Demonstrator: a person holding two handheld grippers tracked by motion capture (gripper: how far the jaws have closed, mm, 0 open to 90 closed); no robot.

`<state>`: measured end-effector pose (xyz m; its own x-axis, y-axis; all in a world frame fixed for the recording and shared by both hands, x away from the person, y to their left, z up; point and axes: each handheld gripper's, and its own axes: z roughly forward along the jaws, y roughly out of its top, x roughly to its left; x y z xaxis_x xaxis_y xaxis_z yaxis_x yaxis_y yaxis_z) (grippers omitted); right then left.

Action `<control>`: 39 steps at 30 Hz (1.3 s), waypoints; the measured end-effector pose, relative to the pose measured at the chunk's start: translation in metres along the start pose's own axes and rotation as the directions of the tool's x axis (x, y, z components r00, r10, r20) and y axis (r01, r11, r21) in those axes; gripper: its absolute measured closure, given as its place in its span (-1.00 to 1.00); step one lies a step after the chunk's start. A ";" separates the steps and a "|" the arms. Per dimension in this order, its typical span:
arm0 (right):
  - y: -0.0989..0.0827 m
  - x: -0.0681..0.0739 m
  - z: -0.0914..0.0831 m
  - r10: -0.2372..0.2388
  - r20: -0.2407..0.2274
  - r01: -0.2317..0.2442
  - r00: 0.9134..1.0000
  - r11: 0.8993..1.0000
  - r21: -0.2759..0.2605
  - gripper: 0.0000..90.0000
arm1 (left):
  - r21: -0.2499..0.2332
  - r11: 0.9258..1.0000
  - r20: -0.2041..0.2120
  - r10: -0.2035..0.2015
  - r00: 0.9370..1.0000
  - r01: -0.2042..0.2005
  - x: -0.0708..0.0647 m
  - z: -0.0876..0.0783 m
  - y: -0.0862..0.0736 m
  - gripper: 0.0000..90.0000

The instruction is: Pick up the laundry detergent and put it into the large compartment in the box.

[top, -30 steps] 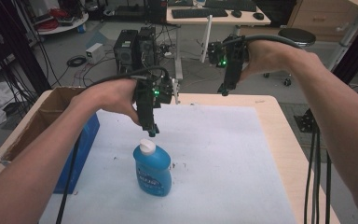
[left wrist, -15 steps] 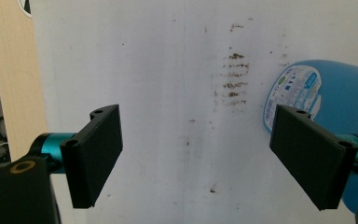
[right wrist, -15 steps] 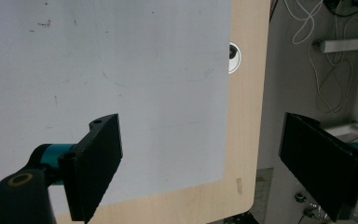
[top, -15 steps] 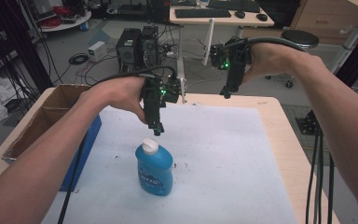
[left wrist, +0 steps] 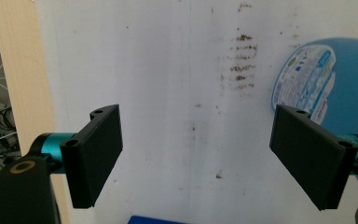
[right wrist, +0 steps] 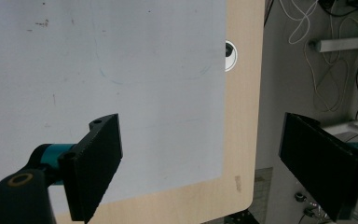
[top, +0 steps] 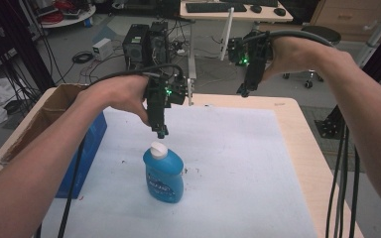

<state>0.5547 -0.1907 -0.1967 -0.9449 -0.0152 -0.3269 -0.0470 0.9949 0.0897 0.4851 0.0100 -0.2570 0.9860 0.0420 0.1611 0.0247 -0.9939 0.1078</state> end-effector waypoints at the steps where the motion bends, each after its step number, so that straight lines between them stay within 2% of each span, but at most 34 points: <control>1: 0.000 0.001 -0.001 -0.002 0.002 0.002 1.000 1.000 0.001 -0.72 | -0.001 1.000 -0.001 0.006 1.000 -0.006 -0.001 -0.003 -0.003 -0.62; 10: -0.003 0.003 -0.004 0.007 0.000 -0.007 1.000 1.000 0.008 -0.72 | 0.014 1.000 0.015 0.015 1.000 -0.015 -0.009 -0.012 -0.024 -0.62; 15: -0.005 0.003 -0.007 0.018 -0.014 -0.018 1.000 1.000 -0.016 -0.72 | 0.012 0.999 0.044 0.046 0.998 -0.047 -0.015 -0.013 -0.031 -0.62; 20: -0.004 0.003 -0.006 0.024 -0.022 -0.025 0.999 0.999 -0.027 -0.72 | 0.004 0.998 0.063 0.060 0.996 -0.060 -0.020 -0.012 -0.035 -0.62; 22: -0.003 0.003 -0.005 0.020 -0.023 -0.021 1.000 0.999 -0.027 -0.72 | 0.007 0.997 0.073 0.072 0.995 -0.073 -0.023 -0.013 -0.036 -0.62; 30: 0.002 0.003 -0.003 0.023 -0.033 -0.024 0.999 0.999 -0.032 -0.72 | -0.036 0.993 0.106 0.116 0.988 -0.112 -0.035 -0.019 -0.031 -0.62; 34: 0.004 0.002 -0.002 0.018 -0.033 -0.019 0.999 0.999 -0.036 -0.72 | -0.051 0.990 0.137 0.137 0.981 -0.131 -0.041 -0.018 -0.029 -0.62; 39: 0.005 0.002 -0.003 0.021 -0.028 -0.022 0.999 0.999 -0.043 -0.72 | -0.044 0.988 0.174 0.155 0.973 -0.149 -0.048 -0.010 -0.027 -0.62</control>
<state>0.5514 -0.1860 -0.1940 -0.9545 0.0028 -0.2983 -0.0399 0.9898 0.1370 0.4357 0.0359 -0.2575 0.9914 -0.1306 0.0027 -0.1299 -0.9835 0.1256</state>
